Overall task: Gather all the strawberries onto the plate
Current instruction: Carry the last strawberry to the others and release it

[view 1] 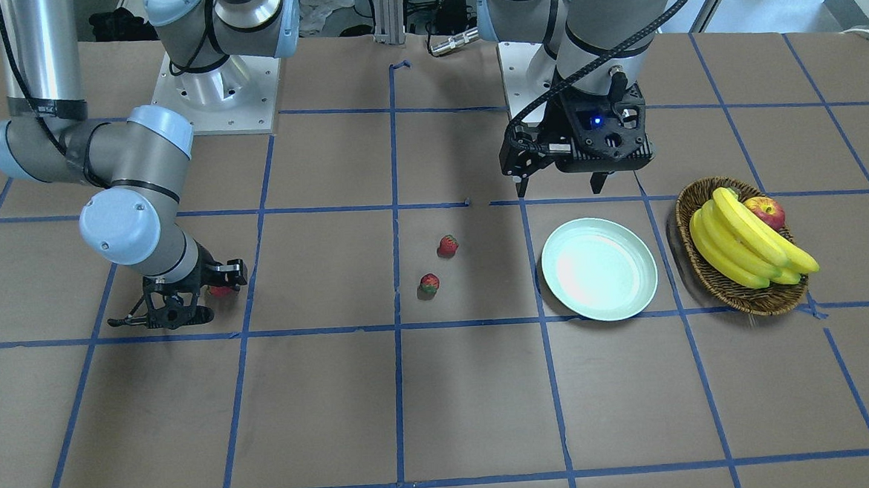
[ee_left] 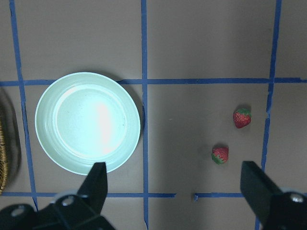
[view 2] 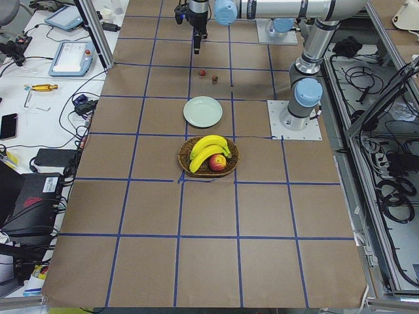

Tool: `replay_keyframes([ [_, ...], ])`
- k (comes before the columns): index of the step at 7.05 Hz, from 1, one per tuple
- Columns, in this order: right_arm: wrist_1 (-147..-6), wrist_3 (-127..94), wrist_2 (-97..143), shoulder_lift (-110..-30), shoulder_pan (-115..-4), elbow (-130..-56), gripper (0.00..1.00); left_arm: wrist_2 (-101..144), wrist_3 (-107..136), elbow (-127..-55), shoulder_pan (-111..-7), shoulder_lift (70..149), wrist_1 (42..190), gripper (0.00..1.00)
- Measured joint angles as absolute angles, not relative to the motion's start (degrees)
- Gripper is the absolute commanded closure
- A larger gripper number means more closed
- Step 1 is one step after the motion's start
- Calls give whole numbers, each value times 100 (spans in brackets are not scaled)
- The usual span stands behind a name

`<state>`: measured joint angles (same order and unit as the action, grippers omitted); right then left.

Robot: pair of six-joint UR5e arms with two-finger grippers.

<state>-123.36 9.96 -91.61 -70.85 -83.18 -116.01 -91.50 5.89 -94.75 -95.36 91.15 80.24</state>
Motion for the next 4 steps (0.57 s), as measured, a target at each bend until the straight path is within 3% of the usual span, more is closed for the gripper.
replay_keyframes([
  [1,-12342,989,-9169,-7091,-8318,-11623,100,-9150,589,-9475,-9536,9115,8024,0],
  [4,-12188,480,-9124,-7213,-8529,-11255,99,-9149,587,-9475,-9536,9114,8024,0],
])
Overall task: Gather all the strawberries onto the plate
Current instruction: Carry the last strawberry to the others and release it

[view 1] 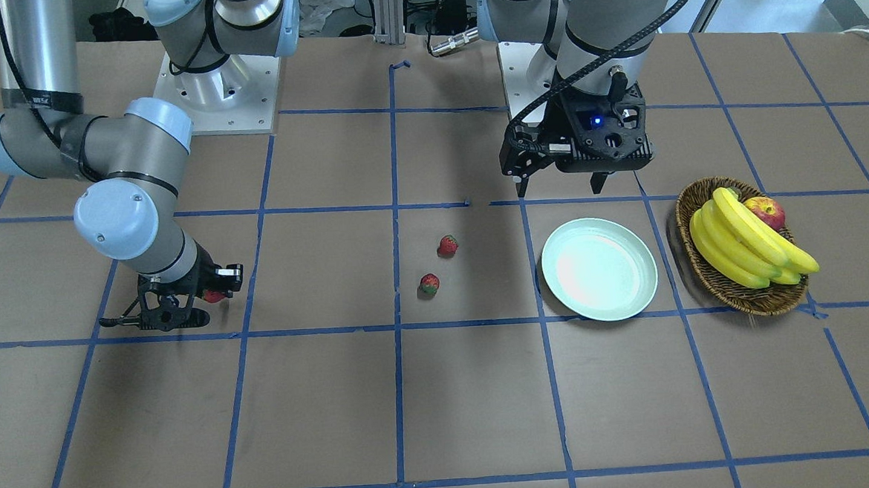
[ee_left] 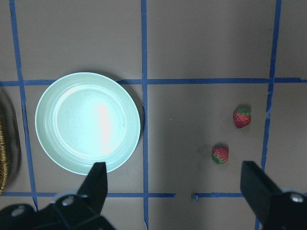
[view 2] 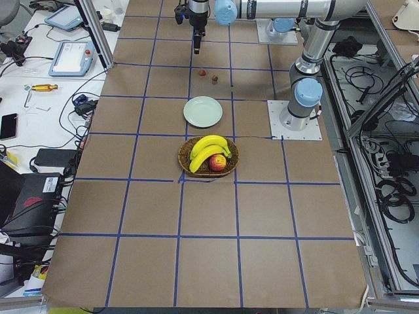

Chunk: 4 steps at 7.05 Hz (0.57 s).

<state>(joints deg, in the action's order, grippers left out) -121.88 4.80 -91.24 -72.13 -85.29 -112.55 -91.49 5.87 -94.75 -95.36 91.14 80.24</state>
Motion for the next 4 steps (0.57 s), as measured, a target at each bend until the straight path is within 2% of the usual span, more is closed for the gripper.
replay_keyframes([
  [4,-12022,-1997,-8069,-7097,-10142,-10447,98,-9151,580,-9461,-9532,9114,8025,0],
])
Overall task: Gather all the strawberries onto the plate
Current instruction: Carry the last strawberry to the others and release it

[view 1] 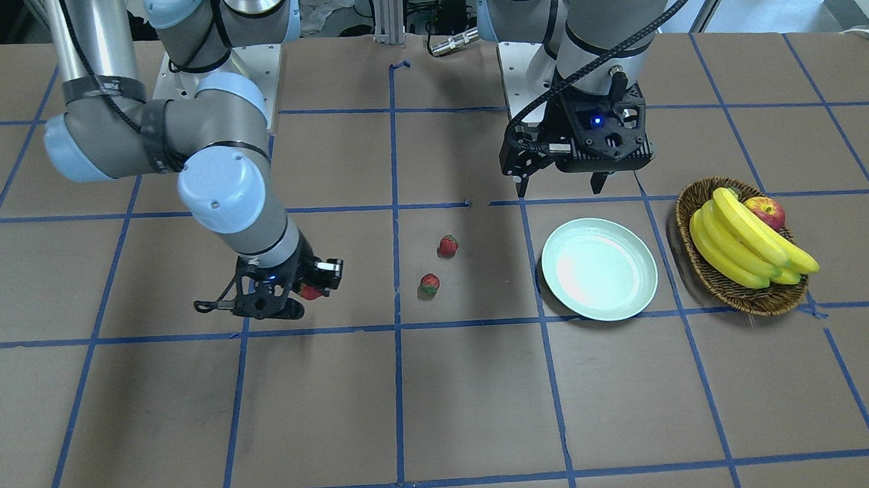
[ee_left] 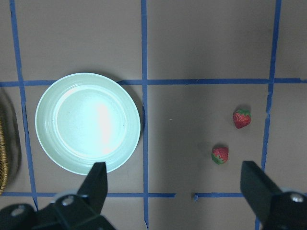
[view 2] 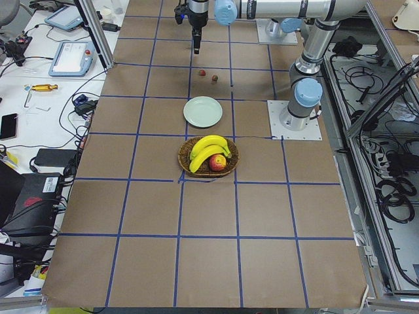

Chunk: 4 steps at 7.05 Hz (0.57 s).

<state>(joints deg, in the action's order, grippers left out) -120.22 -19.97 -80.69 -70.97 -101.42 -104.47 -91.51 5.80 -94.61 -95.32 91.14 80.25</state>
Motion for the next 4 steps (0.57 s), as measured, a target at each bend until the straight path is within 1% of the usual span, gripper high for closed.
replay_keyframes([
  [2,-12166,-2822,-7606,-6981,-10993,-10475,98,-9157,563,-9460,-9513,9095,8024,0],
  [3,-12375,-2998,-7482,-6877,-11249,-10564,96,-9158,560,-9463,-9507,9083,8024,0],
  [4,-12627,-3081,-7419,-6760,-11390,-10674,71,-9158,560,-9468,-9504,9076,8025,0],
])
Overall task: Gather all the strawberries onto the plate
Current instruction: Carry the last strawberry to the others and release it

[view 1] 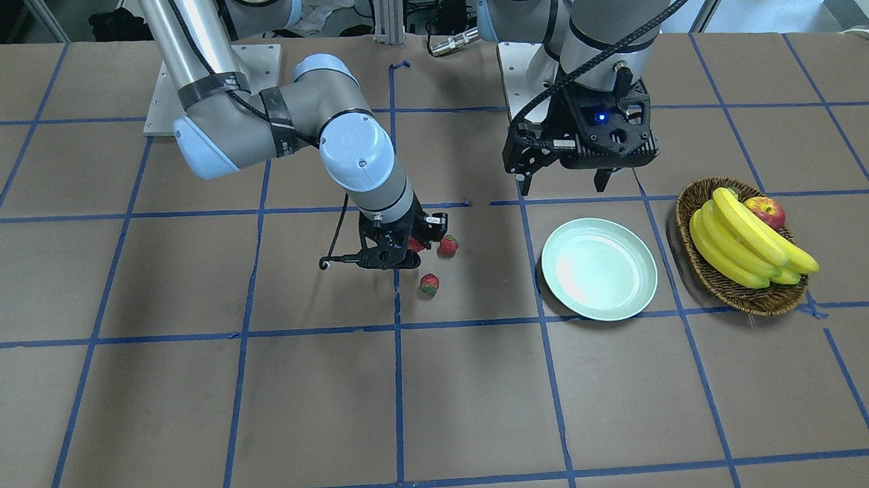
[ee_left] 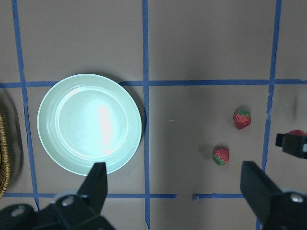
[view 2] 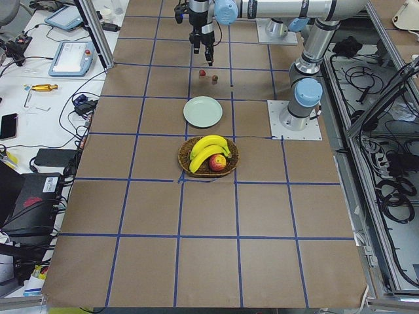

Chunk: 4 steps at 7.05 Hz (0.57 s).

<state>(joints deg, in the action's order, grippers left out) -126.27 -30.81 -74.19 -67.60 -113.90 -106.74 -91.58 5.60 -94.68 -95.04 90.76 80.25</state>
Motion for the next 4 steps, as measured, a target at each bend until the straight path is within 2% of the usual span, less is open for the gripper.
replay_keyframes([
  [1,-12827,-3111,-7408,-6674,-11448,-10773,1,-9158,564,-9471,-9502,9073,8024,0],
  [4,-12899,-3116,-7459,-6610,-11474,-10846,0,-9158,559,-9472,-9501,9070,8024,0],
])
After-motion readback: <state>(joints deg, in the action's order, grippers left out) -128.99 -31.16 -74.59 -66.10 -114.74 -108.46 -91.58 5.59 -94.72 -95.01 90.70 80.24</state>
